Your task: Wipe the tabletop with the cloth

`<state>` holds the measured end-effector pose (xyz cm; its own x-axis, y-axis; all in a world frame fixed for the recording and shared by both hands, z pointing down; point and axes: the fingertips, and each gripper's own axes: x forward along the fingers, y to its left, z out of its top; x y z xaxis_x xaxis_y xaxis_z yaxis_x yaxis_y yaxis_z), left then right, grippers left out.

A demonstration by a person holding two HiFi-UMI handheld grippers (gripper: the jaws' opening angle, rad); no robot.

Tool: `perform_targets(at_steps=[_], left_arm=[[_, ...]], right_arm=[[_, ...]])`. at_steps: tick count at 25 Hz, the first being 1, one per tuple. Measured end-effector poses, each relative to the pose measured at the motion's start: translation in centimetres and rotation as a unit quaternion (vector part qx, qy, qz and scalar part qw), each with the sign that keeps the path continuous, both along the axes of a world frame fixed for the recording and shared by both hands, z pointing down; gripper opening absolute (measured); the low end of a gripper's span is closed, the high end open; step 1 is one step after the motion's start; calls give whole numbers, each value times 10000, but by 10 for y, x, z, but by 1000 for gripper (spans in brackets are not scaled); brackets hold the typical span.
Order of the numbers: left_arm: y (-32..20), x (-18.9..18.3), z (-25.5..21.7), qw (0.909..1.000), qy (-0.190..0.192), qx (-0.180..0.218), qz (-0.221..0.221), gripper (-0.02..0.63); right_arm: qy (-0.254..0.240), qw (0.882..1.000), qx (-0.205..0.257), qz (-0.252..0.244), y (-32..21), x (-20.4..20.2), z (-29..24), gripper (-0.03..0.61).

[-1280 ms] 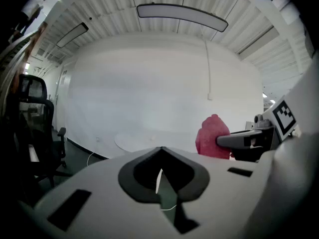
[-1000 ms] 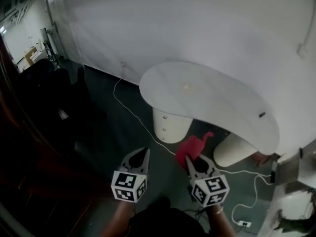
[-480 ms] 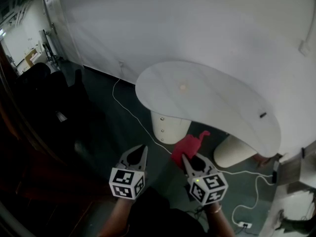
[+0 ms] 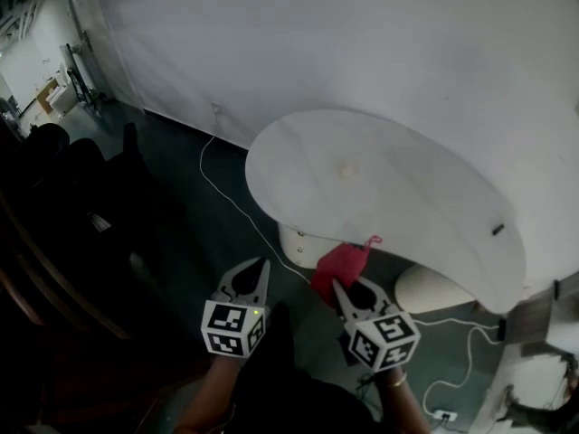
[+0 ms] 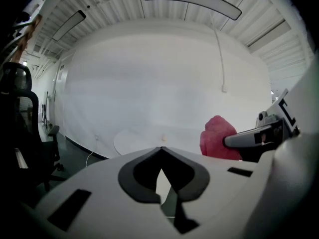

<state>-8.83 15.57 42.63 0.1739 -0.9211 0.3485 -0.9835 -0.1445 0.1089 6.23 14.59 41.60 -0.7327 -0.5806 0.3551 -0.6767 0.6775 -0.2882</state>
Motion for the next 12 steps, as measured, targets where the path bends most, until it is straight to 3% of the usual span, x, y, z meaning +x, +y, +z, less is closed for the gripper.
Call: perform_targets(at_steps=[12], left_arm=[[-129,-82,15,9990,129,-270,336,2]], right_arm=[[114,9987,-491,75,-110,-96,19,51]])
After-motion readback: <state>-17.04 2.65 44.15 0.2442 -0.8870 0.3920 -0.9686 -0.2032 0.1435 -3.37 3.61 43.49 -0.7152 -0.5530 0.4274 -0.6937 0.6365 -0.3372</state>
